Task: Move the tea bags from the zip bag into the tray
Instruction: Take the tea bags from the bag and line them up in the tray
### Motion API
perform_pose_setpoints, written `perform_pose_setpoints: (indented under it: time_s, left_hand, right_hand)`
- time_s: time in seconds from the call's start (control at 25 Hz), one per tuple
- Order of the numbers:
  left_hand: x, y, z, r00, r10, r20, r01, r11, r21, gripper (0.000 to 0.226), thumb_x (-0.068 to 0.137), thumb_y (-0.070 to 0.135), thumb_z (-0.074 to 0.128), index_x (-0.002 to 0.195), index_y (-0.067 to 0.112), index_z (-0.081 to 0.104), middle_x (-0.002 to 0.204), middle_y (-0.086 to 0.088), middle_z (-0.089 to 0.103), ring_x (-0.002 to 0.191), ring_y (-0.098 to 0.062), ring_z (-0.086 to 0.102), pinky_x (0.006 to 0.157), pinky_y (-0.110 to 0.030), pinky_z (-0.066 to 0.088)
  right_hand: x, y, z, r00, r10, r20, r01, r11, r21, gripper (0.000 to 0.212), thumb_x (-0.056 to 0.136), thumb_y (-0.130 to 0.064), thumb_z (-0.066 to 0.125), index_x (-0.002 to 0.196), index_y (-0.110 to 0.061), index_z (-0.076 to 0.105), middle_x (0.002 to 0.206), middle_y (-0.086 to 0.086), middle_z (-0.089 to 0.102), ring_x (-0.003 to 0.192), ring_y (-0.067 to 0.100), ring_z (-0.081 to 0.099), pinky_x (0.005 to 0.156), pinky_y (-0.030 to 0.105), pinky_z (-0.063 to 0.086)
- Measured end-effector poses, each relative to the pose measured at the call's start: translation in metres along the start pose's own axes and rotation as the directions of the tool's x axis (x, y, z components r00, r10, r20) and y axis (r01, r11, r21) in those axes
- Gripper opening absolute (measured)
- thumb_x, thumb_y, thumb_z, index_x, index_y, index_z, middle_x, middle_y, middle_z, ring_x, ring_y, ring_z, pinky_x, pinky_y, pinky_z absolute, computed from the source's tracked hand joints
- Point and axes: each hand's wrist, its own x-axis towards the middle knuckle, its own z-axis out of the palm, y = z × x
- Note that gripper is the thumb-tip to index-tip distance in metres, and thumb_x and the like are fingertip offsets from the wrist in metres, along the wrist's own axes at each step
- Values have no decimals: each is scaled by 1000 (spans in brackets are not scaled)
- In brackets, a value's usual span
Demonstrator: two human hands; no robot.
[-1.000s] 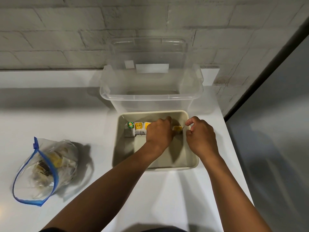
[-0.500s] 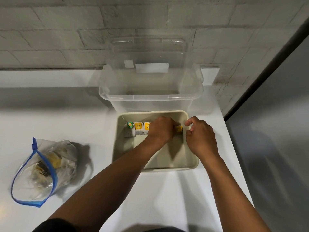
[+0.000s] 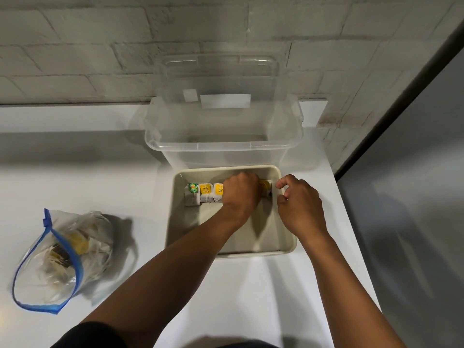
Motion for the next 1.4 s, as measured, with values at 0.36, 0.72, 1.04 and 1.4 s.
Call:
perform_pose_setpoints:
  time_s: [0.36,0.72,1.04,1.4]
  left_hand:
    - [-7,7,-6,996,81,37,-80,997,-8,27,96,37,55,101,17,73,98,-9,72,89,-31,70,65,-30,40]
    - [-22,15,-7,990,109,92,-108,994,-17,20,94,15,49,101,13,68,105,-11,69,97,-30,68,69,-30,44]
    - [-27,20,-13,988,127,83,-125,992,-28,19,92,13,48,97,11,66,101,-11,69,92,-30,67,65,-29,38]
    - [-54,-10,-55,996,15,85,-5,994,-112,23,96,26,52,113,20,66,109,-7,68,101,-29,66,66,-29,38]
  right_hand:
    - [0,1,-1,1000,1,7,-1,1000,15,23,92,-16,56,112,-27,60,105,1,61,103,24,58,80,35,48]
    - [0,0,0,1000,6,15,-6,1000,4,25,91,-15,56,112,-27,61,107,3,61,102,26,58,79,35,48]
    - [-1,0,-2,1000,2,14,-2,1000,-2,19,92,-19,57,109,-27,62,102,2,62,99,25,58,77,35,49]
    - [-12,-22,-13,990,-134,-38,136,990,40,23,91,-15,57,108,-20,72,103,5,69,97,25,64,83,34,50]
